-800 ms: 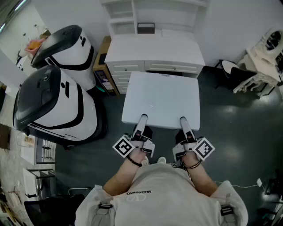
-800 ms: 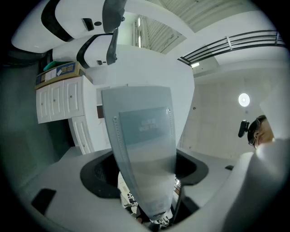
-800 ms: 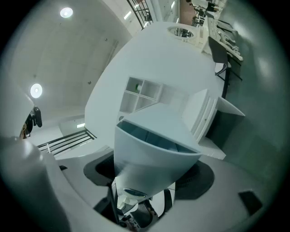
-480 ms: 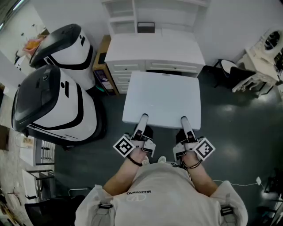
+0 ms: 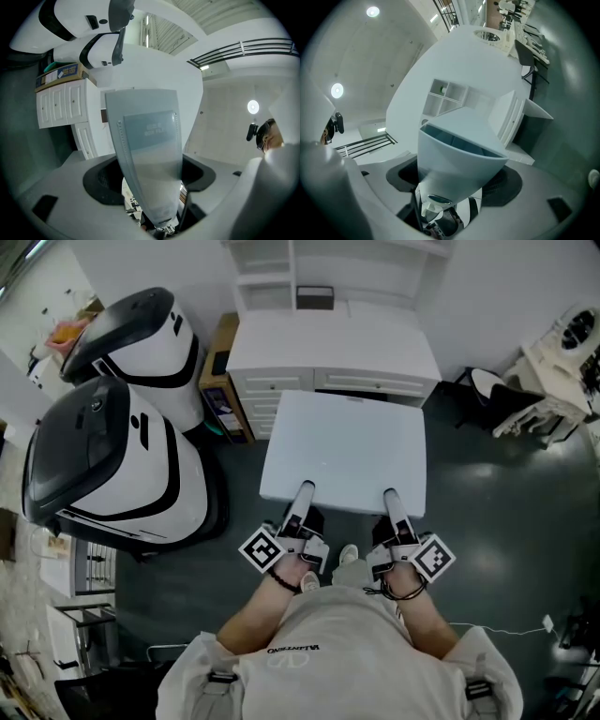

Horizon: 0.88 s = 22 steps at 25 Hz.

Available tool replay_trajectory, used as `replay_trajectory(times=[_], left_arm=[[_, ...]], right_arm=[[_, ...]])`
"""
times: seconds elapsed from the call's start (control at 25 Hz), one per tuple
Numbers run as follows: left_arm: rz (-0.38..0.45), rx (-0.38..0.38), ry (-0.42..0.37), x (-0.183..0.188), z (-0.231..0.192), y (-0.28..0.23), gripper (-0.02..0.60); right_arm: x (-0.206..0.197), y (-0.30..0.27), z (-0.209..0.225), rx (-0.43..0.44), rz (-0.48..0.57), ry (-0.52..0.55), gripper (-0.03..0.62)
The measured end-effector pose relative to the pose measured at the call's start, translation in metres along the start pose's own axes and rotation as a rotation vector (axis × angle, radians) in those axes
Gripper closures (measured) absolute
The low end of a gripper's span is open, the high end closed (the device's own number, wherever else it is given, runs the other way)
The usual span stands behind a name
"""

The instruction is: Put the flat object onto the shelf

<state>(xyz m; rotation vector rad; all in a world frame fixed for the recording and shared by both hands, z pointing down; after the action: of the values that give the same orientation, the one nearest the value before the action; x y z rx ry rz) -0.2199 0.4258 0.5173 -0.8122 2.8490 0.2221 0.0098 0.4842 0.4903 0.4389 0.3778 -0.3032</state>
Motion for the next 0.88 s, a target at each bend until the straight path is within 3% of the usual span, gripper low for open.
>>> replay_trajectory(times=[0.4, 0.88], left_arm=[[0.016, 0.009, -0.002, 0.017, -0.009, -0.068, 0.241], [0.039, 0.01, -0.022, 0.021, -0.01, -0.209, 0.241]], right_arm=[[0.032, -0.052, 0.042, 0.006, -0.002, -0.027, 0.229], [0.127, -0.137, 0.114, 0.025, -0.025, -0.026, 0.23]])
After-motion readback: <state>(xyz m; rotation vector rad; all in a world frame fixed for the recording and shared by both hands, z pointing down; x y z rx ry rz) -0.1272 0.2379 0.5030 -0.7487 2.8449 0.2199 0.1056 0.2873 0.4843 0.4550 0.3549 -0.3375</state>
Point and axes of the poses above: the fingertips, and each gripper's own axes: y backward along the fingers, z to its right, x out of its top, the point moved 6 cm from there along y, backward along the fingers, and after that the axes turned 15 degrees about x, right-handed, at the moved point
